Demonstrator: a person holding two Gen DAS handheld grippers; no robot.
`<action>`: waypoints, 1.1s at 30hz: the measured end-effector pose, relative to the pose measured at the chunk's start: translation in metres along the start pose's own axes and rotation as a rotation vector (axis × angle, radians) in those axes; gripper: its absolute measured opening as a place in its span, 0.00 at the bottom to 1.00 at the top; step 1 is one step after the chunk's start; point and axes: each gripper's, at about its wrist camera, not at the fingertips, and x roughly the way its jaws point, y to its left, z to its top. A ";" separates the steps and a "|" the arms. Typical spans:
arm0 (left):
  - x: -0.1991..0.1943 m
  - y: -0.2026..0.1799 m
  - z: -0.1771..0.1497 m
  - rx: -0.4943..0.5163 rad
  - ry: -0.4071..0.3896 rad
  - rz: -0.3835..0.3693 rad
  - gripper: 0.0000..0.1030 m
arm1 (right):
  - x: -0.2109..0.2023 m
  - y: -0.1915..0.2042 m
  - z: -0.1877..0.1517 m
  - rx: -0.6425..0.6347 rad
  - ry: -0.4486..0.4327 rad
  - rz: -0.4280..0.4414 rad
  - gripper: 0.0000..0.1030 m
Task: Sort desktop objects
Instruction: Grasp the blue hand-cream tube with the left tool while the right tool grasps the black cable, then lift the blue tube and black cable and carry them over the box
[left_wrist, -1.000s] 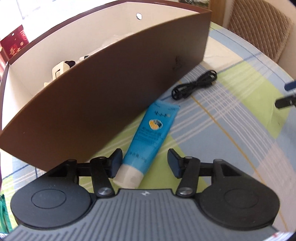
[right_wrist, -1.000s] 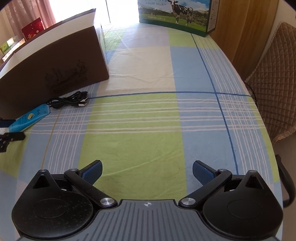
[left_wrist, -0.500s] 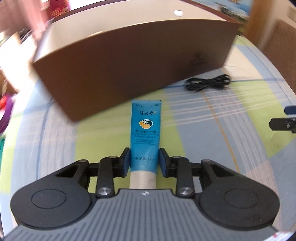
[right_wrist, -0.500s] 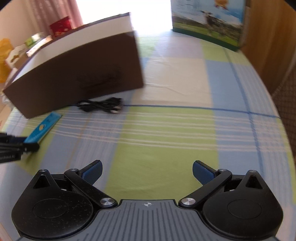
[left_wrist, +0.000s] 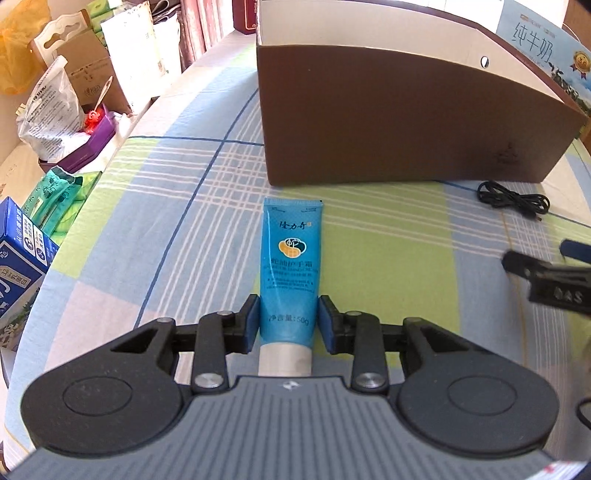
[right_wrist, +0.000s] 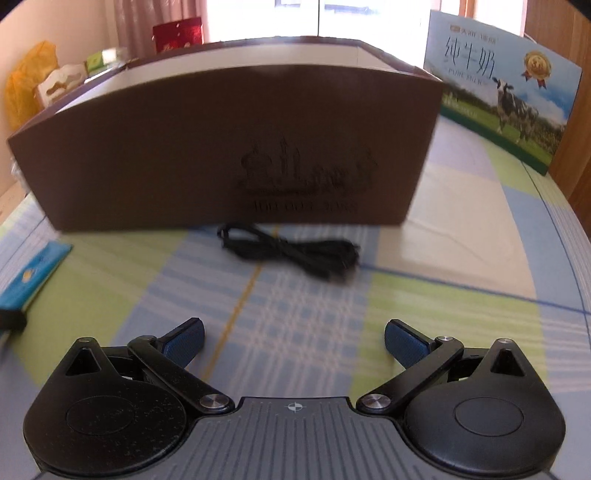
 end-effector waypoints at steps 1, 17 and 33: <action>0.000 0.000 0.000 0.000 -0.002 -0.001 0.28 | 0.005 0.002 0.004 0.006 -0.007 -0.006 0.98; 0.011 -0.003 0.013 0.007 -0.015 -0.003 0.34 | 0.033 0.017 0.042 0.122 0.003 -0.117 0.98; 0.007 -0.013 0.007 0.046 -0.005 -0.030 0.33 | 0.002 -0.013 0.014 -0.048 0.057 0.044 0.91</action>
